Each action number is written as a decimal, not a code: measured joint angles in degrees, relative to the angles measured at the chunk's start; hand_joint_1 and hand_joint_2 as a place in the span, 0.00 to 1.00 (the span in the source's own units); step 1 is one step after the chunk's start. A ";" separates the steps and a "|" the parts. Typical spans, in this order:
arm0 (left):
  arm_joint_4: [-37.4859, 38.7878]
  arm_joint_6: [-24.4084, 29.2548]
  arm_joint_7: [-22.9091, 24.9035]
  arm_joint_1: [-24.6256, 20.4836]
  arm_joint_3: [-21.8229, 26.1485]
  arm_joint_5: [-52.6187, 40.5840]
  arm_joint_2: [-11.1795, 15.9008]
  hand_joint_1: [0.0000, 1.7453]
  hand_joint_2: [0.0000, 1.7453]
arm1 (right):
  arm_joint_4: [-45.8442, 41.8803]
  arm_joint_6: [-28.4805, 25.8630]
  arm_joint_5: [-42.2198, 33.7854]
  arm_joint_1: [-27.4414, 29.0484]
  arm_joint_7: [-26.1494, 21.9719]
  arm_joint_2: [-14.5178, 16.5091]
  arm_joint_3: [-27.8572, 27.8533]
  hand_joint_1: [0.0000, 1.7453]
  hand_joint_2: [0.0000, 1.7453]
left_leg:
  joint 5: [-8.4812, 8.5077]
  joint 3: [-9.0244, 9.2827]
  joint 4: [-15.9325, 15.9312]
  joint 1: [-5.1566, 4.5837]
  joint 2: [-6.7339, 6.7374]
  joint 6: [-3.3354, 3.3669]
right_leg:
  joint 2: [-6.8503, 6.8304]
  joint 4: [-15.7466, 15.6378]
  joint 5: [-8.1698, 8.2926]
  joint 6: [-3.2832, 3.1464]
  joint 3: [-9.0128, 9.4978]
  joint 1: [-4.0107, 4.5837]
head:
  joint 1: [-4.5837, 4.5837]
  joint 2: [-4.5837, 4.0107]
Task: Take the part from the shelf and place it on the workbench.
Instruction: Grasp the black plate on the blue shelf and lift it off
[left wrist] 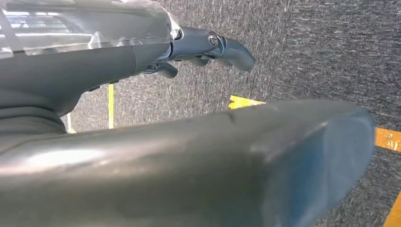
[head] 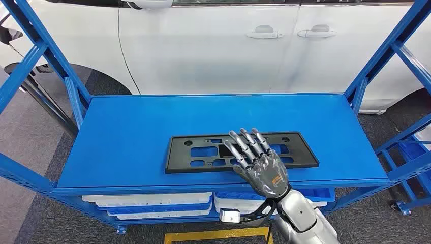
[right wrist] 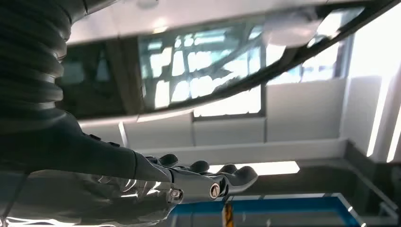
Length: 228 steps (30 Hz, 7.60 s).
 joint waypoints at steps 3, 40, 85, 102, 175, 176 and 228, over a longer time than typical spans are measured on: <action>0.00 -0.10 -0.26 -0.08 -0.07 0.08 -0.03 0.00 0.00 | 4.68 2.11 -5.19 -1.69 -2.28 -0.48 1.70 0.00 1.00 | -0.20 0.19 0.10 -0.14 -0.04 -0.34 | -0.04 -8.51 3.51 -0.62 3.87 0.17 | -0.01 0.00; 0.00 0.47 -2.08 -0.30 -1.59 0.17 0.03 0.00 0.00 | 4.50 6.02 -46.38 -4.27 -21.23 -0.28 4.11 0.00 1.00 | -1.86 -0.78 2.36 -0.46 -0.05 -2.05 | -0.14 -13.11 4.64 -2.33 5.89 0.47 | -0.01 0.00; 0.01 0.06 -2.27 -0.71 -3.82 -0.01 0.25 0.00 0.00 | 17.18 0.02 -14.38 -9.86 -7.74 3.22 18.33 0.00 1.00 | 0.26 -0.29 0.09 -0.11 -0.18 -0.69 | -0.16 -11.81 3.65 -0.72 5.66 0.60 | 0.00 0.00; 0.02 -0.32 -2.27 -0.79 -4.39 -0.44 0.03 0.00 0.00 | 20.43 0.10 -13.72 -12.15 -6.53 5.19 19.45 0.00 1.00 | -2.38 -2.09 4.11 -0.40 -0.08 -2.15 | -0.43 -13.61 4.86 -2.86 6.26 0.47 | -0.02 0.00; 0.02 -2.32 -5.68 -1.21 -7.77 -0.27 0.66 0.00 1.00 | 60.47 1.10 2.30 -31.91 13.92 16.63 10.49 1.00 1.00 | 0.38 -1.30 1.10 0.45 -0.15 -1.91 | -0.02 -12.11 4.63 -0.97 5.24 0.63 | -0.01 0.00; 0.02 -2.49 -6.31 -1.20 -7.87 -0.27 0.66 0.00 1.00 | 60.47 1.03 2.32 -31.91 13.92 16.59 10.35 1.00 1.00 | 0.49 -1.31 1.00 0.47 -0.13 -1.56 | -0.01 -12.00 4.53 -0.65 5.22 0.54 | -0.01 0.00; 0.09 -4.70 -15.57 -1.06 -1.47 7.57 0.45 0.00 1.00 | -29.70 62.25 -102.89 -3.69 -20.44 10.53 -2.64 1.00 1.00 | -10.16 -5.58 15.62 0.09 -0.07 -3.23 | -0.59 -12.63 7.46 -3.13 2.32 0.42 | -0.02 0.00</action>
